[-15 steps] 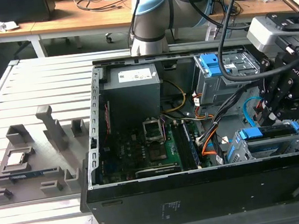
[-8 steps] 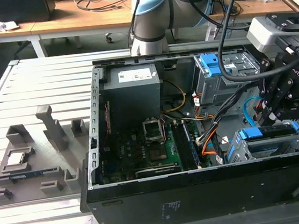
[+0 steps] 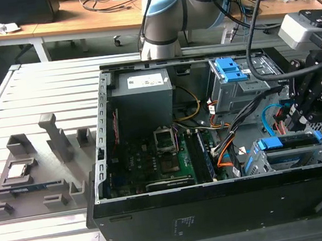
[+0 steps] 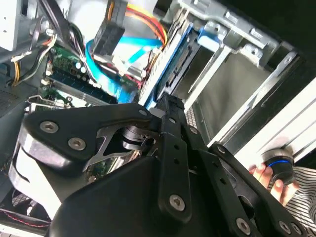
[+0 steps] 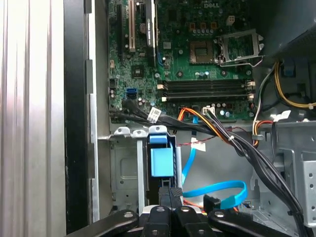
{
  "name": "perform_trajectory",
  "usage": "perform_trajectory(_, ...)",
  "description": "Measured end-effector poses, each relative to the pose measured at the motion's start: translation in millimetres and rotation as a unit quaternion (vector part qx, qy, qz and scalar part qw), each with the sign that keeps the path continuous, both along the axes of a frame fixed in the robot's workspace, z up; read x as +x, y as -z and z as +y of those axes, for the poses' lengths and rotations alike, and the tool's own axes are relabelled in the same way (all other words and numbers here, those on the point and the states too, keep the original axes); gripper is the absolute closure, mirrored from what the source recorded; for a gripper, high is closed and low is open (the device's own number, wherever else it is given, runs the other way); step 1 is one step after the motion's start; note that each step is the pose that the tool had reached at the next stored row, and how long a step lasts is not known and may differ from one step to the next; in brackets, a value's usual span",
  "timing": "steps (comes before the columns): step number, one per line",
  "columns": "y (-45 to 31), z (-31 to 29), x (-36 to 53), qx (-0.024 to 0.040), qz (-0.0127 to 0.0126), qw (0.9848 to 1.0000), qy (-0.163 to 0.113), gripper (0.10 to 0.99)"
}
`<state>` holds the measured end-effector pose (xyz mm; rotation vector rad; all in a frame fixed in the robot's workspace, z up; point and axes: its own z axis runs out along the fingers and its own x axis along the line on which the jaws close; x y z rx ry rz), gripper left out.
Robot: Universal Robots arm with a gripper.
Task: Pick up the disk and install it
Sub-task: 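Insert the disk into the insertion slot, then insert the first disk wire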
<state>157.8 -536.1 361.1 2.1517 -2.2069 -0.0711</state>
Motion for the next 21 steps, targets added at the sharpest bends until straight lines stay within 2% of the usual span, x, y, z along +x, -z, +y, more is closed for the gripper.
perform_trajectory(3, 0.0, 7.2, 12.6, -0.0028, 0.0000, 1.0000, 0.000, 0.980)
perform_trajectory(8, 1.6, 13.2, 23.0, -0.0056, 0.0002, 1.0000, 0.000, 0.980)
perform_trajectory(21, 2.2, 14.9, 23.4, -0.0062, 0.0002, 1.0000, 0.000, 0.980)
